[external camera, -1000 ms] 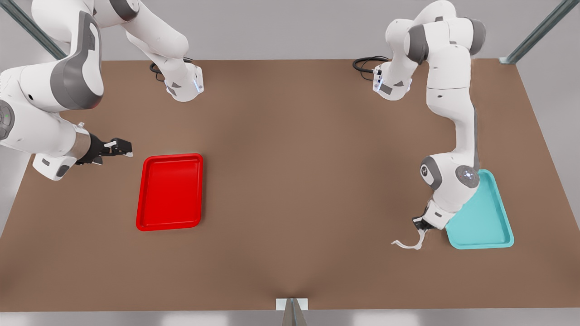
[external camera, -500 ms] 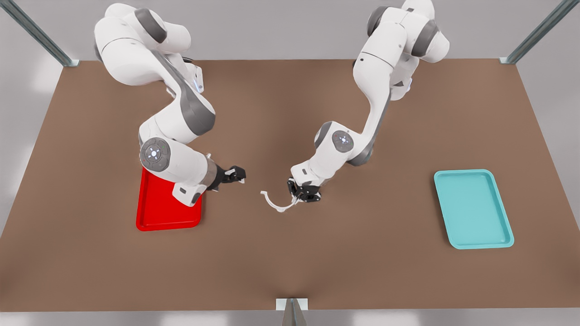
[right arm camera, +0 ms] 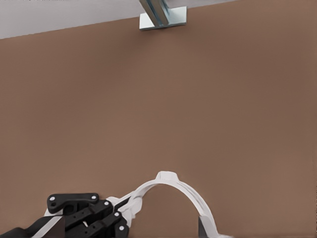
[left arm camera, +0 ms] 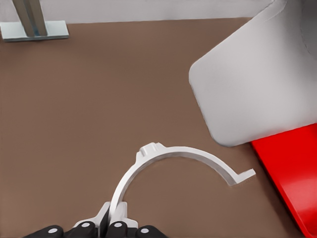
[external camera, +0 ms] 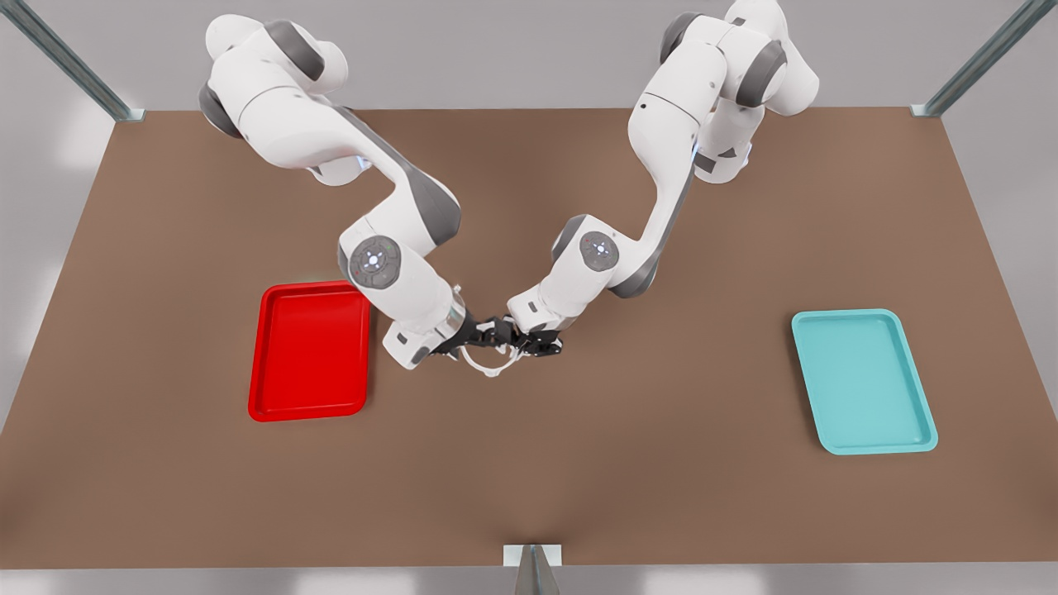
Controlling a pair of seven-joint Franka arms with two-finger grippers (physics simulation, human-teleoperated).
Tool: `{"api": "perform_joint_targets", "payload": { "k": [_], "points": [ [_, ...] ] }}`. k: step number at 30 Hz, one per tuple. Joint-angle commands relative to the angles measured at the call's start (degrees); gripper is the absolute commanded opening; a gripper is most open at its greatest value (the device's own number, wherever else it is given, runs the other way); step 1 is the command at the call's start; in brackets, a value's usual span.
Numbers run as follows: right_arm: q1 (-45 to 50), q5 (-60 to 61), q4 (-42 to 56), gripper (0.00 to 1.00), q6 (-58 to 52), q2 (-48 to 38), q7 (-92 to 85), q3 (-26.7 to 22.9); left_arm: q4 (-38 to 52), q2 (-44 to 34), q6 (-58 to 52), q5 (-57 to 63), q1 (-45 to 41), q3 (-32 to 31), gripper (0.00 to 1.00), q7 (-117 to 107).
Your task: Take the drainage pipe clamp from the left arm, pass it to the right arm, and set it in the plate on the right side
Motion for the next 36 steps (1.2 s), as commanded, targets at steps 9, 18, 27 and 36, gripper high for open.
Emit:
{"api": "perform_joint_targets", "payload": {
  "k": [9,18,27,36],
  "points": [
    [-1.1,-12.0,-4.7,1.00,-2.6,-0.5,7.3,0.2,0.0,-0.1,-0.1,-0.3,0.1,0.1,0.21,-6.6],
    [-4.2,-12.0,-9.8,1.00,-7.6,-2.1,3.3,3.2,0.1,-0.2,-0.2,-0.3,0.0,0.1,0.21,-6.6],
    [-3.6,-12.1,-12.8,1.00,-3.8,-1.0,2.8,3.2,0.1,-0.3,-0.2,-0.3,-1.4,0.1,0.21,-8.6],
    [-3.3,-16.6,-16.0,0.21,1.8,-0.6,2.7,3.2,0.1,-0.3,-0.2,-0.3,-1.7,0.1,0.21,-9.4]
  ]
}}
